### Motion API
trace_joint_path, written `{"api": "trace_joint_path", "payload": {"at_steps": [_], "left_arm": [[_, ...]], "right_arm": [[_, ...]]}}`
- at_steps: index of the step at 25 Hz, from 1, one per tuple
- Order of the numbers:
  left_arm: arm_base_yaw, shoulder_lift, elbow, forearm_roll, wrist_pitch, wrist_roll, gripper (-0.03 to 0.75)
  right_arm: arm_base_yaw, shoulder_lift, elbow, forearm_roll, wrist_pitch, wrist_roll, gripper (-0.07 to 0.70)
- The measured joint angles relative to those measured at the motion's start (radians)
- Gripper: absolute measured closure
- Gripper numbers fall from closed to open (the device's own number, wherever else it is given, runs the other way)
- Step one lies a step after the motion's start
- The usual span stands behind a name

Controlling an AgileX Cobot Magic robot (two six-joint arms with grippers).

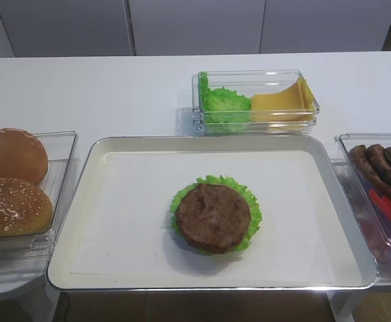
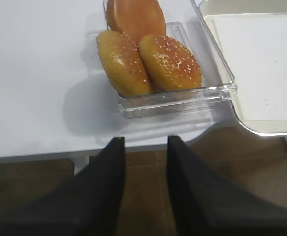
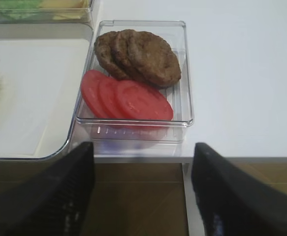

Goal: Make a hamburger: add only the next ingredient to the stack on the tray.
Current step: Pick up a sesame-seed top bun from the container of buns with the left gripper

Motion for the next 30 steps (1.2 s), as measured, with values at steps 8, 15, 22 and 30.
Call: {"api": "trace_joint_path", "payload": {"at_steps": [8, 15, 22, 30], "left_arm": [[0.000, 0.000, 0.000, 0.000, 0.000, 0.000, 0.500], [0.000, 0.000, 0.000, 0.000, 0.000, 0.000, 0.500], [0.000, 0.000, 0.000, 0.000, 0.000, 0.000, 0.462], [0.000, 0.008, -0.055, -0.018, -0.082, 0.000, 0.250]], "right_arm": [[0.000, 0.000, 0.000, 0.000, 0.000, 0.000, 0.164], [0.000, 0.000, 0.000, 0.000, 0.000, 0.000, 0.165], [0.000, 0.000, 0.000, 0.000, 0.000, 0.000, 0.195], [0.000, 0.000, 0.000, 0.000, 0.000, 0.000, 0.254]]}}
